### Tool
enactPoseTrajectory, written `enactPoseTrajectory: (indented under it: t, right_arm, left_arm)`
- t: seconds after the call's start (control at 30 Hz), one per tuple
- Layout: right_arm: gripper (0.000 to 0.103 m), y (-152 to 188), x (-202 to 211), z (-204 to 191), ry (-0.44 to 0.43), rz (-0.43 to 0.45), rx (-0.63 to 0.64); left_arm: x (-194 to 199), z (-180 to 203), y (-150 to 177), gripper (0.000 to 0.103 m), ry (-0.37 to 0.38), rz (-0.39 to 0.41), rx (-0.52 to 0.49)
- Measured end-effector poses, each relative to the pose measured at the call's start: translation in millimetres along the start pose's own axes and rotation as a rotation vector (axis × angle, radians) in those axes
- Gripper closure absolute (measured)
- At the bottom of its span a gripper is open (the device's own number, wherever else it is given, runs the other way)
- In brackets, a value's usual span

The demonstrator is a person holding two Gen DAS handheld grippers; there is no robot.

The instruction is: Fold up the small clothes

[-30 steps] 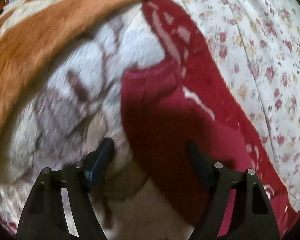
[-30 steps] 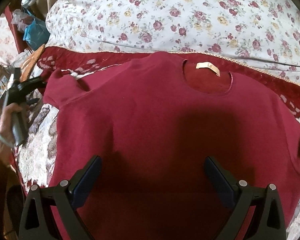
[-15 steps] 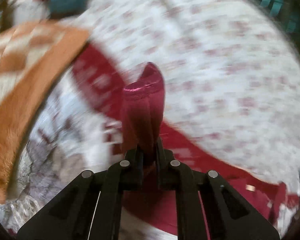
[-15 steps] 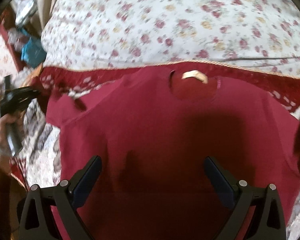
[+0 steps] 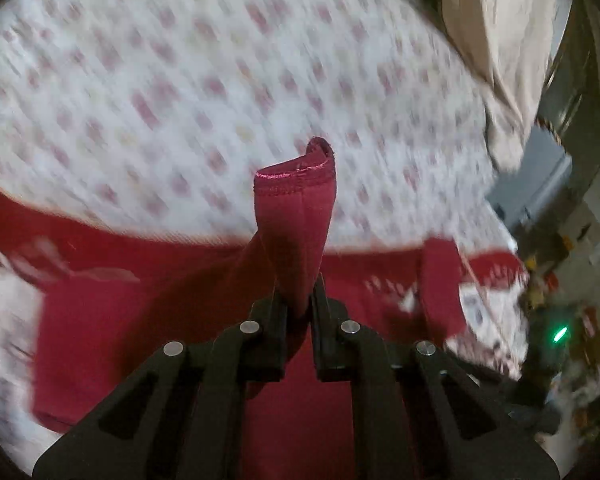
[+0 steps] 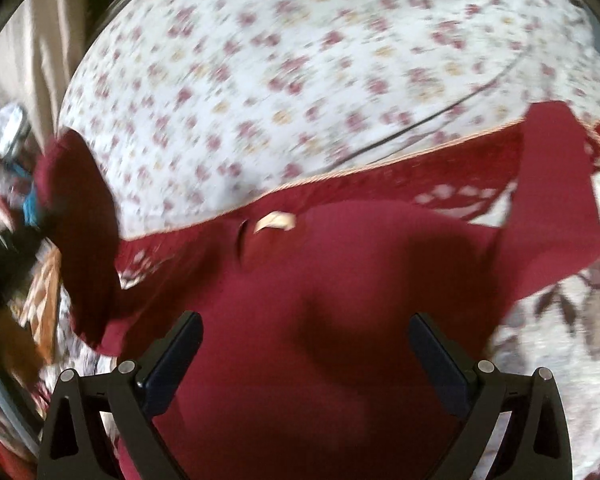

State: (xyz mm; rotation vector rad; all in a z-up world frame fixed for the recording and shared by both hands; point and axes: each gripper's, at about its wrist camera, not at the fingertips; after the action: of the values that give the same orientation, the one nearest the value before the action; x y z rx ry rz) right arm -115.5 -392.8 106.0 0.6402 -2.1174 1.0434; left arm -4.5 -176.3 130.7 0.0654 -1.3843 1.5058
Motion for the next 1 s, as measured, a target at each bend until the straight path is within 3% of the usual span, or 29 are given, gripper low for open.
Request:
enactPoseTrajectory:
  t: [0.13,0.2,0.27,0.3,0.4,0.47,0.67,0.8,0.83,0.87,0.9,0.93,0.97,1.0]
  right_arm:
    - [0.001,-11,8,30,0.026,0.012,-0.072]
    - [0.001,-13,9,39,0.022,0.010,-0.096]
    - [0.001,-15,7,41,0.030,0.008,-0.097]
    - [0.001,-16,6,41,0.028,0.008,-0.091]
    - [0.001,-18,-5,36,0.017,-0.008,-0.070]
    - [0.001,-19,-15,30,0.014,-0.029,-0.056]
    - [0.001,-22,-50,9,-0.007,-0.096,-0.006]
    - [0.002,-18,-77,-2,0.033,-0.178,0.025]
    - [0.012,-14,-85,-8,0.047,-0.196,0.065]
    - [0.037,-8,-92,-15,0.078,-0.209,0.127]
    - [0.047,-2,-95,-23,0.145,-0.183,0.206]
    - [0.072,1,-94,-29,0.171,-0.159,0.264]
    - [0.088,4,-92,-33,0.163,-0.151,0.309]
    - [0.091,4,-90,-34,0.154,-0.148,0.313]
  left_arm:
    - [-69,37,40,0.094,-0.025,-0.155,-0.098]
    - [-81,47,58,0.091,-0.049,-0.224,-0.138]
    - [-75,48,63,0.090,-0.047,-0.242,-0.146]
    - [-63,46,61,0.090,-0.036,-0.225,-0.155]
    - [-20,33,53,0.071,-0.037,-0.165,-0.179]
    - [13,18,51,0.044,-0.090,-0.112,-0.180]
    - [69,-38,60,0.043,-0.313,-0.042,-0.204]
    - [82,-85,66,0.043,-0.380,-0.051,-0.081]
    - [85,-96,68,0.043,-0.387,-0.054,-0.045]
    - [86,-102,69,0.043,-0.393,-0.054,-0.018]
    - [87,-108,70,0.043,-0.399,-0.051,0.007]
    - [91,-112,70,0.043,-0.404,-0.045,0.031]
    - [94,-116,69,0.043,-0.409,-0.036,0.052]
    - [94,-116,67,0.043,-0.412,-0.031,0.058]
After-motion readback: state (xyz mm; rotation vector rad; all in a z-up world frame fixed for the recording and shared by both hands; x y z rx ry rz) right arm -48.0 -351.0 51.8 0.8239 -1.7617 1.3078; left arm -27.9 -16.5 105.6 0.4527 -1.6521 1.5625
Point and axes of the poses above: each gripper's, at about its wrist camera, not at the fingertips, and x roughly against the way its jaws point, z to its right, y to its underside, and after that the axes turned 7 degrees about -x, right-handed
